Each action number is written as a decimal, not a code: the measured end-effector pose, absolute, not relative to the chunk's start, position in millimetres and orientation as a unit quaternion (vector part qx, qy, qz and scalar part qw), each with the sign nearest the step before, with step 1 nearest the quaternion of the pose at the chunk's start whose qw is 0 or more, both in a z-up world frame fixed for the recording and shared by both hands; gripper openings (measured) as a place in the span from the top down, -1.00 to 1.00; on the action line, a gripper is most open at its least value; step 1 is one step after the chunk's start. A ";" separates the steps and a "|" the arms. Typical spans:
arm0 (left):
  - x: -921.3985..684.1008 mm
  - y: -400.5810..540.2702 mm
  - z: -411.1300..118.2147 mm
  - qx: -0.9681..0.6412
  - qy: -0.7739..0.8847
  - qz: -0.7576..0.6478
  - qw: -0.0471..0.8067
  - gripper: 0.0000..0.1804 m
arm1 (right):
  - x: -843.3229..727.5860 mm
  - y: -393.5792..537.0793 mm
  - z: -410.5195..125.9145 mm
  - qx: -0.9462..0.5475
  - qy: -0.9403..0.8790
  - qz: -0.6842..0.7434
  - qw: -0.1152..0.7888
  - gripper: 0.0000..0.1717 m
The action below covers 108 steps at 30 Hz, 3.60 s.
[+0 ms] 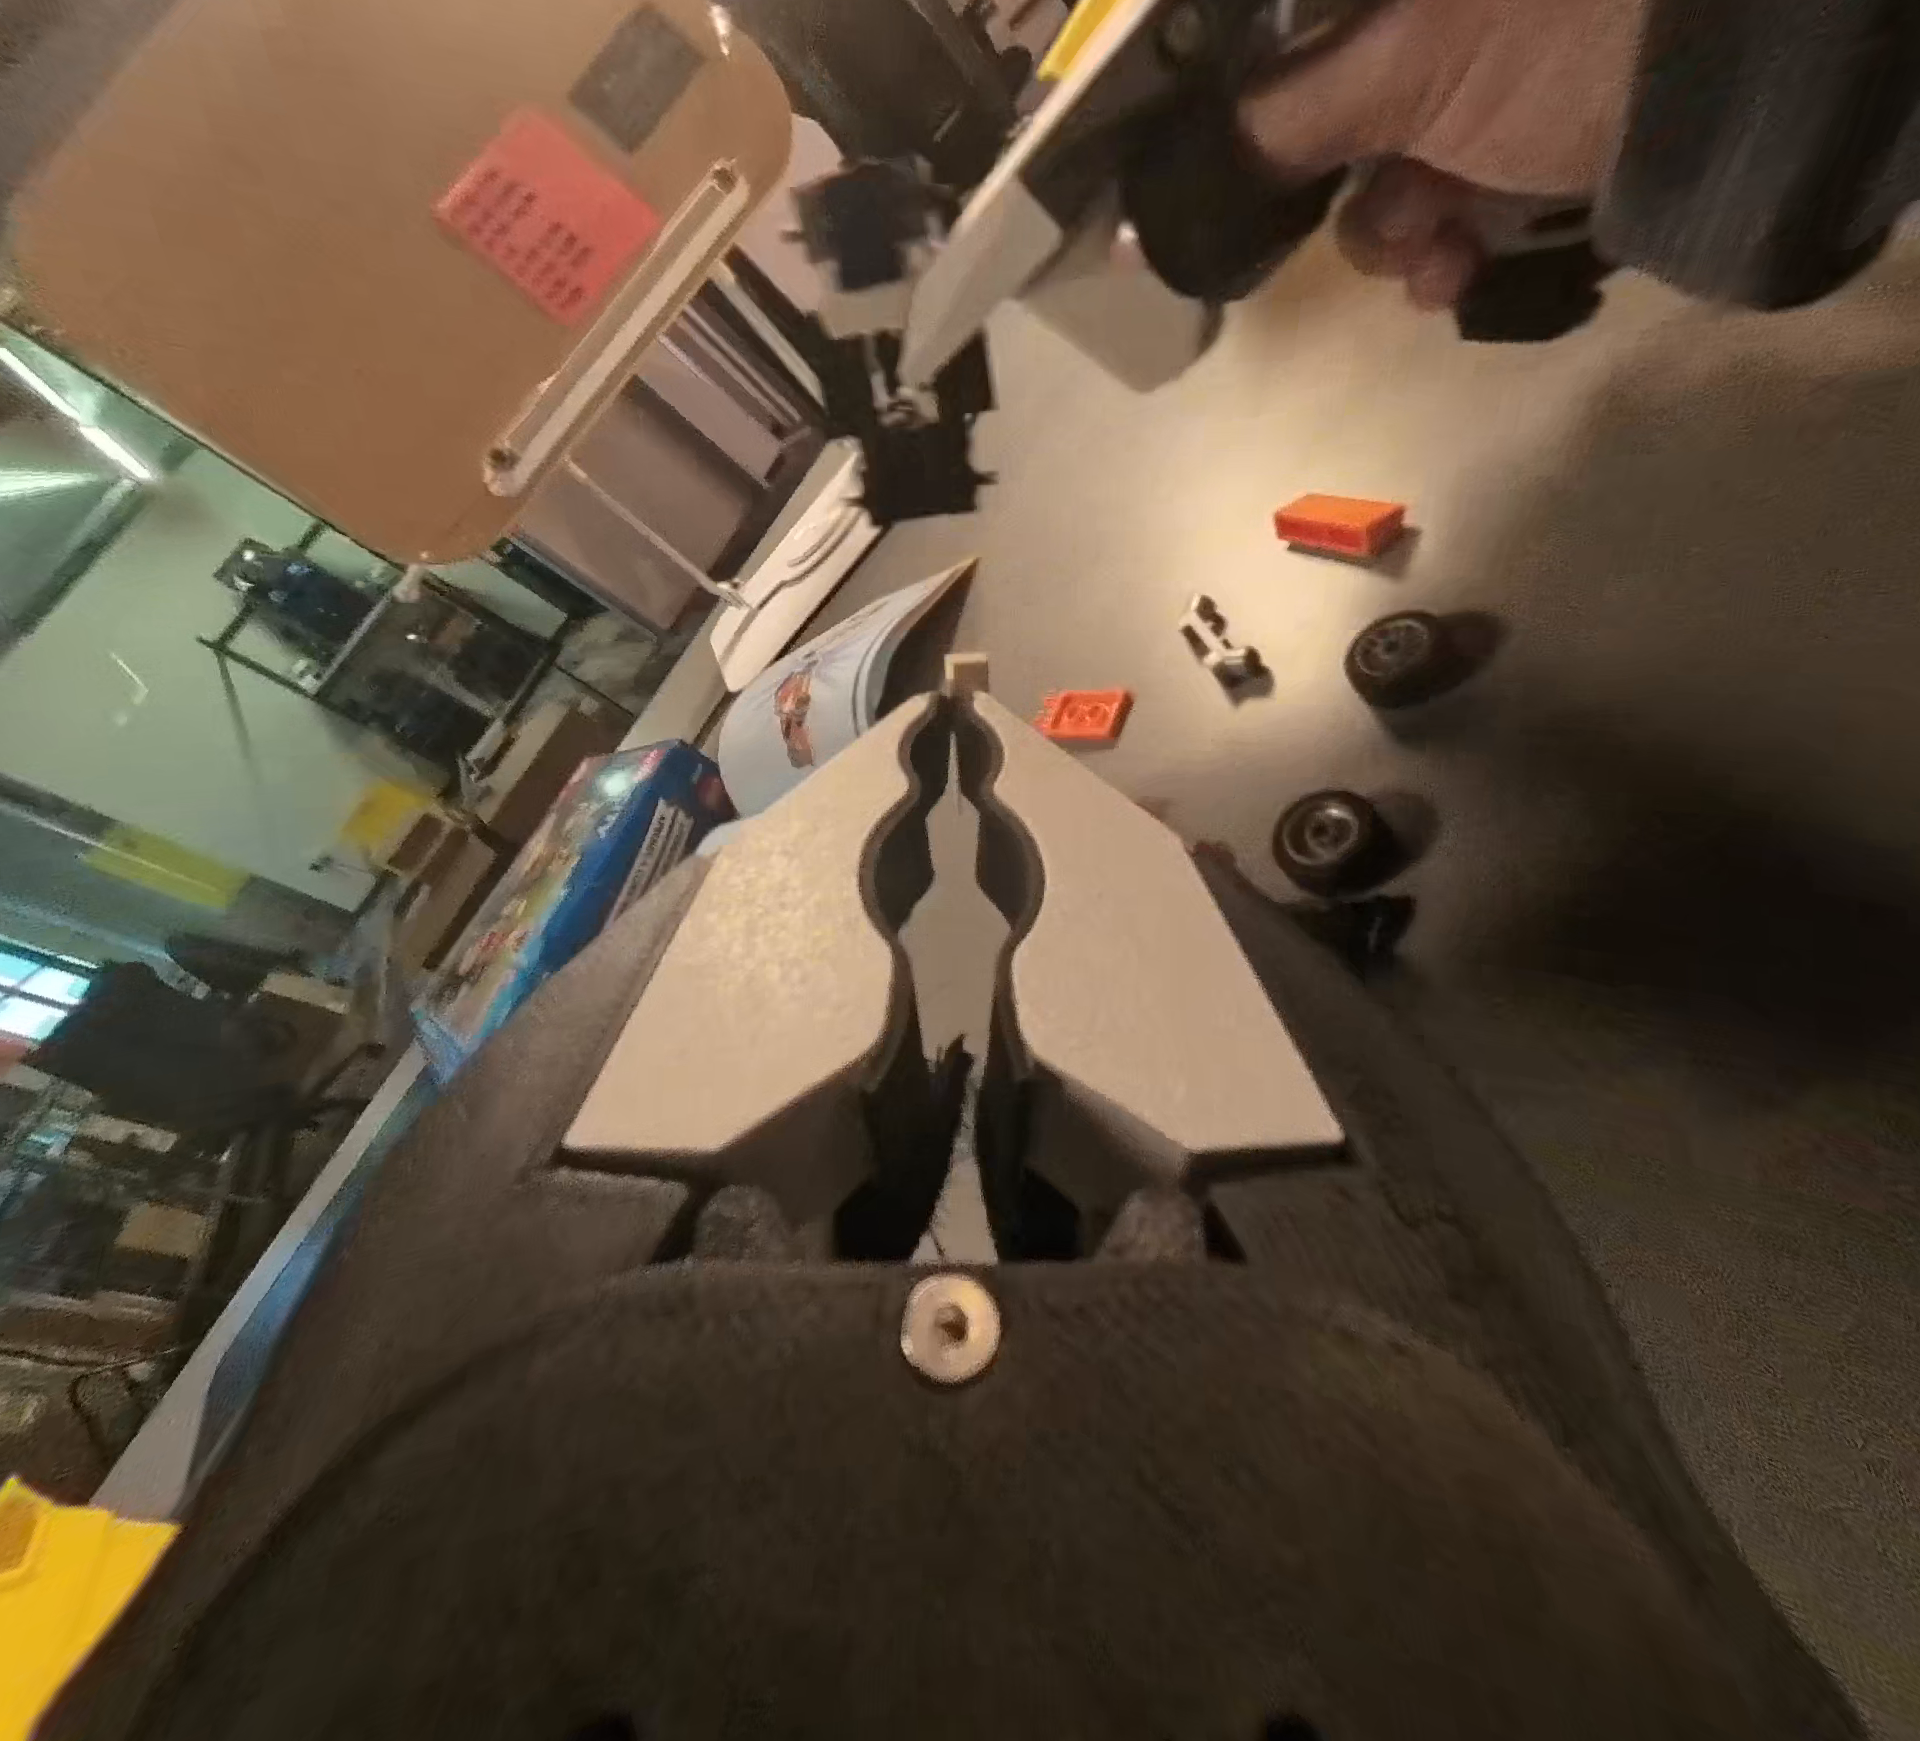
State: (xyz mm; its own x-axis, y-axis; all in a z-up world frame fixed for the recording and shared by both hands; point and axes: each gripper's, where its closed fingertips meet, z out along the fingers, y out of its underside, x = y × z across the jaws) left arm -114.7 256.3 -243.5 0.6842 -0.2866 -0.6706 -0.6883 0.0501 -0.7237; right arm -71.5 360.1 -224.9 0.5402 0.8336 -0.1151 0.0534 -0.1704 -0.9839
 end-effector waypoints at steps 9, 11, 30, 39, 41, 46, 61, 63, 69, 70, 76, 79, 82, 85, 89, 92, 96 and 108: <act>-161.8 273.4 -264.3 -0.770 0.252 0.074 0.582 1.00 | -99.0 332.2 -236.2 -0.659 -0.358 0.468 0.468 0.88; -169.7 273.7 -274.7 -0.799 0.236 0.053 0.550 0.96 | -105.1 324.6 -238.5 -0.652 -0.373 0.481 0.453 0.88; -139.9 253.5 -235.7 -0.737 0.171 -0.286 0.588 0.43 | -118.9 276.7 -231.7 -0.586 -0.394 0.647 0.286 0.87; -118.4 241.3 -226.7 -0.702 0.171 -0.403 0.561 0.77 | -122.3 260.2 -217.6 -0.546 -0.379 0.702 0.254 0.87; -120.8 243.2 -225.1 -0.700 0.164 -0.399 0.570 0.76 | -122.6 261.8 -216.9 -0.547 -0.380 0.696 0.267 0.87; -150.6 256.0 -217.5 -0.697 0.184 -0.156 0.675 0.63 | -124.3 277.9 -218.0 -0.571 -0.393 0.607 0.388 0.87; -135.4 259.5 -237.0 -0.648 0.366 0.202 0.637 0.89 | -140.3 263.9 -232.6 -0.579 -0.467 0.491 0.454 0.86; -137.8 261.0 -239.6 -0.661 0.362 0.200 0.626 0.89 | -139.9 261.5 -228.8 -0.572 -0.457 0.516 0.445 0.82; -136.2 258.9 -235.6 -0.668 0.354 0.171 0.631 1.00 | -138.3 266.3 -228.4 -0.582 -0.435 0.536 0.430 0.83; -134.6 258.8 -237.2 -0.669 0.360 0.175 0.627 1.00 | -139.3 263.0 -230.0 -0.582 -0.439 0.541 0.418 0.87; -138.7 260.4 -240.1 -0.682 0.344 0.158 0.626 1.00 | -132.4 272.9 -227.4 -0.593 -0.420 0.542 0.421 0.95; -140.3 261.5 -242.8 -0.689 0.331 0.134 0.631 1.00 | -131.9 273.8 -228.2 -0.595 -0.420 0.542 0.420 0.96; -128.7 257.3 -249.1 -0.689 0.351 0.087 0.629 0.74 | -132.8 272.7 -229.8 -0.595 -0.429 0.532 0.423 0.96; -128.7 258.7 -255.9 -0.694 0.363 0.102 0.613 0.70 | -134.2 269.8 -230.5 -0.589 -0.443 0.522 0.429 0.96; -133.1 260.7 -255.5 -0.692 0.363 0.130 0.611 0.92 | -134.7 267.2 -230.2 -0.584 -0.449 0.526 0.425 0.96; -132.9 259.9 -254.2 -0.693 0.360 0.123 0.612 0.92 | -134.4 266.7 -229.5 -0.582 -0.448 0.532 0.421 0.96; -133.8 260.6 -256.9 -0.692 0.368 0.138 0.606 0.84 | -135.5 263.0 -230.5 -0.577 -0.458 0.533 0.416 0.96; -129.0 259.6 -257.9 -0.679 0.402 0.183 0.587 1.00 | -140.6 262.9 -235.7 -0.596 -0.436 0.552 0.388 0.73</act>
